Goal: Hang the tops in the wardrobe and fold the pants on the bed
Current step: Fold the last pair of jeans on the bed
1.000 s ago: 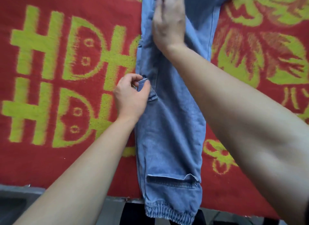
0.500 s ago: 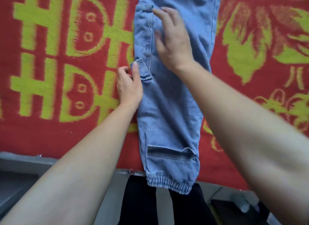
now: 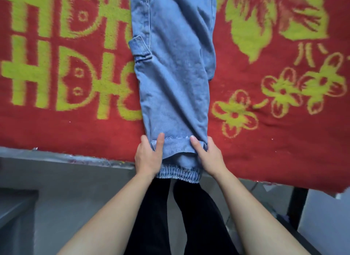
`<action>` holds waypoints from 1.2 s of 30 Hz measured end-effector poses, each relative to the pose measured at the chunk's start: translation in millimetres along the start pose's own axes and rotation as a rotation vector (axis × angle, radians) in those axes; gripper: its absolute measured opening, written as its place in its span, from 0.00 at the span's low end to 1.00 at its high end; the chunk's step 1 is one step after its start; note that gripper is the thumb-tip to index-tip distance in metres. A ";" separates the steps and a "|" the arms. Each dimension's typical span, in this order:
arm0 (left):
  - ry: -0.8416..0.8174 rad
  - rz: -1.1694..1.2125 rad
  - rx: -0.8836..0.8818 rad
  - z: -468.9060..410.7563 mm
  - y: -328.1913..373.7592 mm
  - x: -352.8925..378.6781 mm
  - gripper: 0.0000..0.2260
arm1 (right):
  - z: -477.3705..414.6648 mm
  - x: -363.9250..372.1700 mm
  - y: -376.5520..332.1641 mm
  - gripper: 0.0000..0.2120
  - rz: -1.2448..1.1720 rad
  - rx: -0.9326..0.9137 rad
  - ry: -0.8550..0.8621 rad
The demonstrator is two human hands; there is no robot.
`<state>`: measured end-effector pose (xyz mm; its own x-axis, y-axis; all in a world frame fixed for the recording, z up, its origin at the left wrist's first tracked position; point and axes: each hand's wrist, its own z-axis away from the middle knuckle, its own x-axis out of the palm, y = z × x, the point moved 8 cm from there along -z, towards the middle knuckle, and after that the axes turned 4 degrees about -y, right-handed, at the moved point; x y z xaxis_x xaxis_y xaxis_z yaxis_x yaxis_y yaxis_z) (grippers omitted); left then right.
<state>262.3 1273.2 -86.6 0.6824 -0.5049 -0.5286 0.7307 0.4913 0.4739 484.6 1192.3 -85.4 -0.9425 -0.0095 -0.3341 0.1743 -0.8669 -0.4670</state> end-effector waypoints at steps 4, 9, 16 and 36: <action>0.005 0.085 -0.032 24.0 2.9 -3.8 0.26 | 13.5 -3.9 0.8 0.27 0.013 -0.014 -0.039; 0.116 0.296 -0.068 56.8 -9.3 -14.6 0.20 | 35.6 -2.6 13.8 0.44 0.042 -0.058 -0.056; -0.021 0.518 -0.212 144.7 -37.9 3.4 0.10 | 118.2 -8.6 58.4 0.21 -0.133 0.022 -0.128; -0.086 0.733 -0.273 106.8 58.6 -33.9 0.05 | 85.9 -53.7 -25.8 0.17 -0.432 0.172 -0.127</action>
<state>284.2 1243.4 34.4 0.9957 -0.0324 -0.0865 0.0705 0.8718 0.4848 506.2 1172.3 14.9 -0.9476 0.3179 -0.0316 -0.2803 -0.8747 -0.3953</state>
